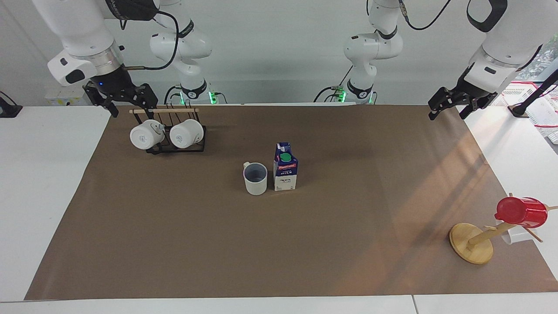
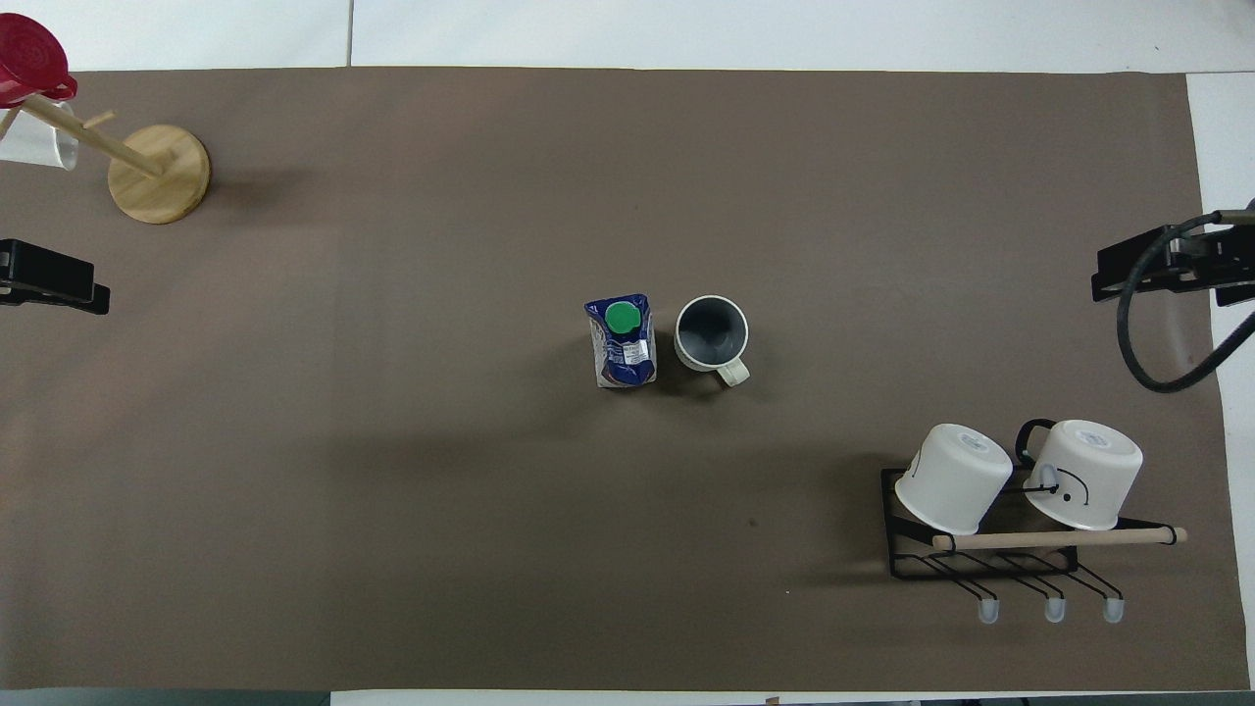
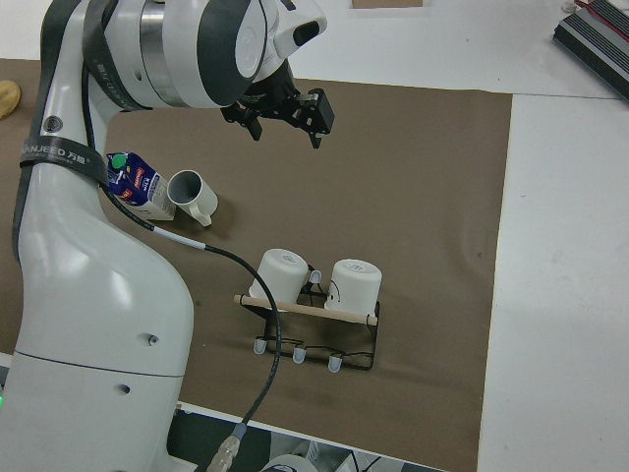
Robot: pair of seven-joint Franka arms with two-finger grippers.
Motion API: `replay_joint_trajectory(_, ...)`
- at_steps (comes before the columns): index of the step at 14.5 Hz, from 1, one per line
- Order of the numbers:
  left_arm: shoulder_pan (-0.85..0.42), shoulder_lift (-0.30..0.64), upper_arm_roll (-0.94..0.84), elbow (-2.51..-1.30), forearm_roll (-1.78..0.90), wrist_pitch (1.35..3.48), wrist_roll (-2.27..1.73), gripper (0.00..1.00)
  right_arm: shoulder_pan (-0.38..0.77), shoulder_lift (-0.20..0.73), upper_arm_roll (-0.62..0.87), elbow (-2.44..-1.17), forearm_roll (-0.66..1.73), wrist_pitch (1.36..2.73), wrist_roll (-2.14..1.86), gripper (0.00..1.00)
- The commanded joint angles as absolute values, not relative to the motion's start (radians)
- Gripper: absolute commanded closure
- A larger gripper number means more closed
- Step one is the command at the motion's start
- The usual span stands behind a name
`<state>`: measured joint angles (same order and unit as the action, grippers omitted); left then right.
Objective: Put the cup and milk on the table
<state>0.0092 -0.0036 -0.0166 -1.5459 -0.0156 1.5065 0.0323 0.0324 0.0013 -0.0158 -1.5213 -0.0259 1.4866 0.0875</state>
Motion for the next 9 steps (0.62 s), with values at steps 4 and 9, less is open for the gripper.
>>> replay_joint_trajectory(4,0.018,-0.038,-0.028,-1.575,0.011,1.513,0.040,0.00,0.021,-0.005,-0.014,-1.534,-0.018,1.496,0.071,0.00)
replay_joint_trajectory(9,0.017,-0.040,-0.028,-1.577,0.011,1.506,0.043,0.00,0.023,-0.015,-0.017,-1.559,-0.020,1.505,0.058,0.00)
